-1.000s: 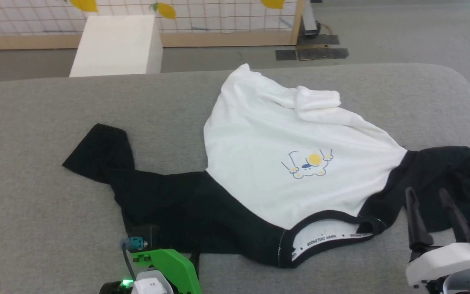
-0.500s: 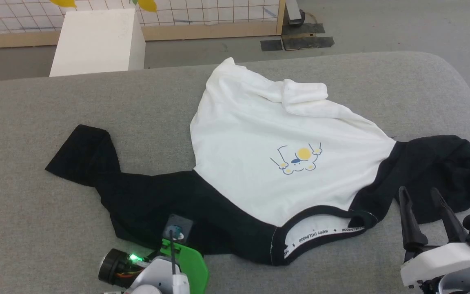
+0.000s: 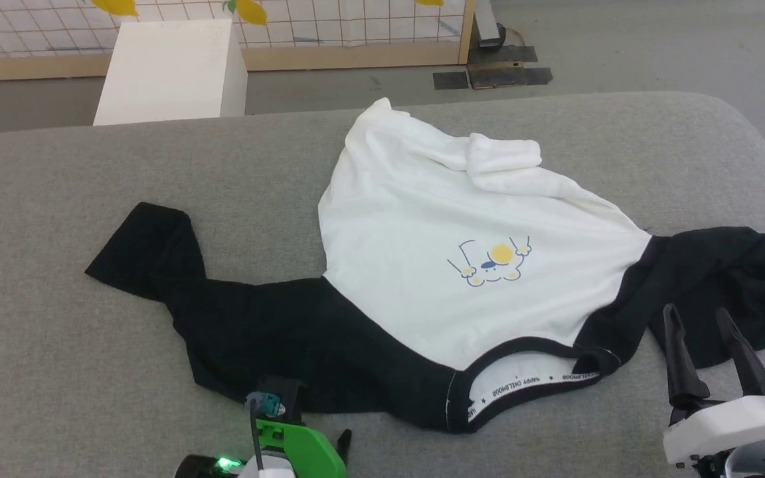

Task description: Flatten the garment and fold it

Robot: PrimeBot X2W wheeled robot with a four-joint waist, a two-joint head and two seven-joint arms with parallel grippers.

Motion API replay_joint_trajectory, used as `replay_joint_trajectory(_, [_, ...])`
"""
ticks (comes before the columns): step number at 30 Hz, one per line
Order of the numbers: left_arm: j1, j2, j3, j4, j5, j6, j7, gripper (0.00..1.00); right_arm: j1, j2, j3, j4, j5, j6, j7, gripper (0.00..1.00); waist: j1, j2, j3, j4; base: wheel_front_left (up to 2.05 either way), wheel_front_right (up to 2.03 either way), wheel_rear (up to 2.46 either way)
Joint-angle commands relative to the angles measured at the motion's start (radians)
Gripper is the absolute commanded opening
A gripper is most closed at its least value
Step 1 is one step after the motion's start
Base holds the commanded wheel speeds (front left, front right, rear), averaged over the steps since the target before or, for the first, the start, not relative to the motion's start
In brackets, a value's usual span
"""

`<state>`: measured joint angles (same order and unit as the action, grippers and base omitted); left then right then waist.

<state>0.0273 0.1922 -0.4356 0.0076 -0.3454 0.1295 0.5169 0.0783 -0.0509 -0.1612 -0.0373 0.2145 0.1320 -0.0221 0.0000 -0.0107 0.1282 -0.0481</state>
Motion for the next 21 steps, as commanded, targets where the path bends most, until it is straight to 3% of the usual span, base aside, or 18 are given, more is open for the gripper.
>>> replay_joint_trajectory(1, [0.017,-0.008,0.006,0.006,-0.010,0.011,-0.003,1.00,0.004,0.001,0.001,0.000,0.007,-0.001,0.000,1.00,0.0000,0.0107,0.002,0.004,0.00,0.00,0.00])
replay_joint_trajectory(6, [-0.010,-0.035,0.035,0.052,-0.033,0.034,-0.023,1.00,-0.007,0.001,0.012,-0.001,0.008,-0.001,0.003,1.00,0.0000,0.0107,0.010,0.007,0.00,0.00,0.00])
replay_joint_trajectory(18, [-0.122,-0.061,0.083,0.175,-0.060,0.034,-0.106,1.00,-0.015,0.001,0.026,-0.006,0.002,-0.001,0.013,1.00,0.0000,0.0107,0.023,-0.013,0.00,0.00,0.00])
replay_joint_trajectory(19, [-0.124,-0.061,0.083,0.180,-0.060,0.032,-0.112,0.44,-0.016,0.001,0.025,-0.006,0.001,-0.001,0.014,1.00,0.0000,0.0107,0.023,-0.014,0.00,0.00,0.00])
replay_joint_trajectory(20, [-0.126,-0.061,0.084,0.185,-0.062,0.031,-0.120,0.17,-0.016,0.001,0.025,-0.004,0.001,-0.001,0.014,1.00,0.0000,0.0107,0.022,-0.014,0.00,0.00,0.00])
replay_joint_trajectory(21, [-0.125,-0.059,0.086,0.187,-0.062,0.029,-0.128,0.00,-0.016,0.001,0.025,-0.003,0.000,-0.001,0.014,1.00,0.0000,0.0107,0.022,-0.014,0.00,0.00,0.00])
